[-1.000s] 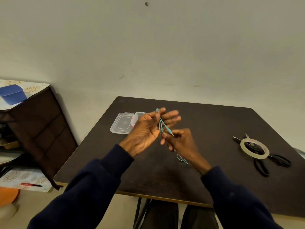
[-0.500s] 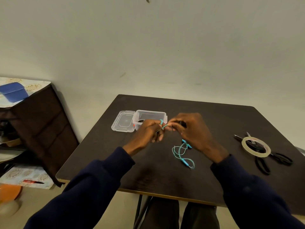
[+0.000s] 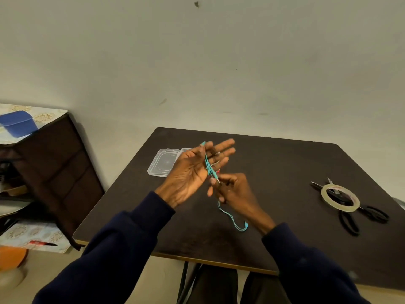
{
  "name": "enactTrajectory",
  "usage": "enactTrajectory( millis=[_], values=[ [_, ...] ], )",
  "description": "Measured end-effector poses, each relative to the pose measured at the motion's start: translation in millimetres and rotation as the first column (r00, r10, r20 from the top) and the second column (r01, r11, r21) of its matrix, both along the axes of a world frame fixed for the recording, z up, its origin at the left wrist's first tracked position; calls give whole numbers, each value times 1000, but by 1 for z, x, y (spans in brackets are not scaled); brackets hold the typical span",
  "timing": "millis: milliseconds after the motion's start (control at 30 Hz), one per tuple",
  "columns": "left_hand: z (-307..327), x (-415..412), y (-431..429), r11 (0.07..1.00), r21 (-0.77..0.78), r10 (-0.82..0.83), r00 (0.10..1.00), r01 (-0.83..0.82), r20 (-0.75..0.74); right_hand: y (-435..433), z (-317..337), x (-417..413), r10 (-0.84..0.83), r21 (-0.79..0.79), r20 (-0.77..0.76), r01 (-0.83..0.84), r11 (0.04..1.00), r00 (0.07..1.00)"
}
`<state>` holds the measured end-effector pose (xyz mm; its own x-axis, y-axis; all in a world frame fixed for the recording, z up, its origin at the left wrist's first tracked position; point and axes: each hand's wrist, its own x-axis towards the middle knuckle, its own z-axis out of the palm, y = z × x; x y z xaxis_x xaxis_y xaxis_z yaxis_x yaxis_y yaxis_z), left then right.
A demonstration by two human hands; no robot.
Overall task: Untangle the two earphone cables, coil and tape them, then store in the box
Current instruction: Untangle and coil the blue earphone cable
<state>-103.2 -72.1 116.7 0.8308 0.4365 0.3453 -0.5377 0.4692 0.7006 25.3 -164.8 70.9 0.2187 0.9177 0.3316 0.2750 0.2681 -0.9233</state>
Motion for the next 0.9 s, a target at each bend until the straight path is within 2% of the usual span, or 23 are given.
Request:
enactTrajectory(
  millis=[100,167,200,233,300,333,400,500,600,667,733,800,900],
  values=[
    [-3,5,9,993,20,115,993,-115,17,-9,-8,-13,78,-72,16,-77,994,997],
    [-7,6,13,940,159,315,947,-303,-55,-14,-6,-14,65,-102,130,-52,993,989],
    [-8,6,15,872,293,433,897,-393,-87,-17,-2,-14,40,-96,223,-19,995,974],
    [-9,5,15,764,456,551,829,-457,-93,-20,2,-12,8,-73,327,16,997,945],
    [-14,2,16,516,718,703,710,-467,-44,-24,15,-6,-30,-6,497,38,999,867],
    [-16,1,15,453,779,724,689,-433,-38,-25,22,-2,-44,31,563,32,999,825],
    [-21,-1,10,469,817,691,716,-335,-103,-24,36,9,-103,111,657,39,993,747],
    [-27,-2,2,579,794,593,764,-187,-252,-19,54,26,-236,233,700,97,968,674],
    [-27,-4,-5,772,625,452,792,-117,-410,-11,64,40,-302,281,621,154,947,724],
    [-23,-6,-10,853,520,322,823,-39,-467,-6,64,44,-278,236,537,175,956,797],
    [-17,-7,-14,928,371,135,899,33,-416,-2,59,44,-208,166,404,152,974,891],
    [-10,-7,-16,979,181,-45,964,95,-264,1,50,38,-121,105,233,99,990,965],
    [1,-8,-13,990,-42,-135,989,133,-52,0,32,21,-44,13,42,44,999,998]
  ],
)
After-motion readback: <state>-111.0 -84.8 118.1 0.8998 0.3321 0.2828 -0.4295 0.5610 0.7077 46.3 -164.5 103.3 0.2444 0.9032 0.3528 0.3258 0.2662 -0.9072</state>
